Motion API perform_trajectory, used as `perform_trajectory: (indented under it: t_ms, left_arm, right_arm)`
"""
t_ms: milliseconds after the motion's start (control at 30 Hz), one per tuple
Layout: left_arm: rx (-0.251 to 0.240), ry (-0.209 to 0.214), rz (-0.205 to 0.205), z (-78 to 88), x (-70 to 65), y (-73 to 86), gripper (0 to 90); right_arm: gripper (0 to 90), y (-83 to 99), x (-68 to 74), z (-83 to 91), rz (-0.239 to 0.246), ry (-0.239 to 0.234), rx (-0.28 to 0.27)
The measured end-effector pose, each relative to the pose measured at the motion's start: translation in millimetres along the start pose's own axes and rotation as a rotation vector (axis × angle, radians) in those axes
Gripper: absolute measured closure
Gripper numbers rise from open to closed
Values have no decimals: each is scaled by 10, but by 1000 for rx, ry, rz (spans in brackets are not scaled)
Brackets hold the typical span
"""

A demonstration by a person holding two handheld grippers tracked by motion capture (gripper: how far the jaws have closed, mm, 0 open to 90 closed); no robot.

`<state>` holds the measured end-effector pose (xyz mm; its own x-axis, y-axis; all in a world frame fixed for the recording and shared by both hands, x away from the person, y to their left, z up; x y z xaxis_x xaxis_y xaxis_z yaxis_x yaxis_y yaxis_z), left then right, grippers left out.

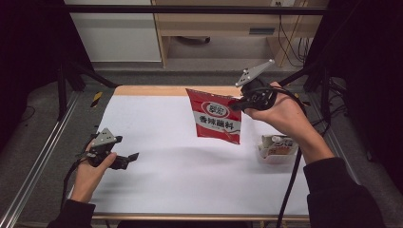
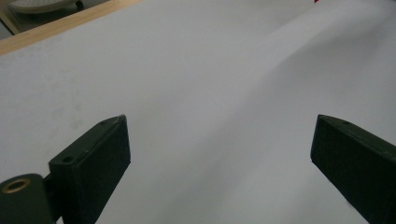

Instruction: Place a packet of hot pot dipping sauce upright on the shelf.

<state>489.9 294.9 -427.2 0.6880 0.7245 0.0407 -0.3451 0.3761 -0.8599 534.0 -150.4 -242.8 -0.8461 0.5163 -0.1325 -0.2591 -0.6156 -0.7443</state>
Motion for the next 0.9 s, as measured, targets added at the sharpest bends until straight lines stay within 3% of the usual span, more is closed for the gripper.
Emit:
perform_trajectory:
  t_ms: [400,900]
  left_arm:
    - [5,2,-4,-7,-8,3,45]
    - [20,-2,-8,-38,-13,21,45]
  right_arm:
    - [900,42,-216,144,-16,26,17]
    - [899,49,-522,514,-9,63,21]
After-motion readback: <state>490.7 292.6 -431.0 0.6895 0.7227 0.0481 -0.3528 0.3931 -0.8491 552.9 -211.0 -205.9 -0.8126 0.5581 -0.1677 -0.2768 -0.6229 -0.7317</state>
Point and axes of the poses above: each handheld gripper's, and its own axes: z roughly backward along the jaws, y roughly out of its underside, x roughly to its left, the point moved 1 cm from there along -z, roughly forward along the jaws, and after that the axes turned 5 degrees about -x, right-handed, at the moved point
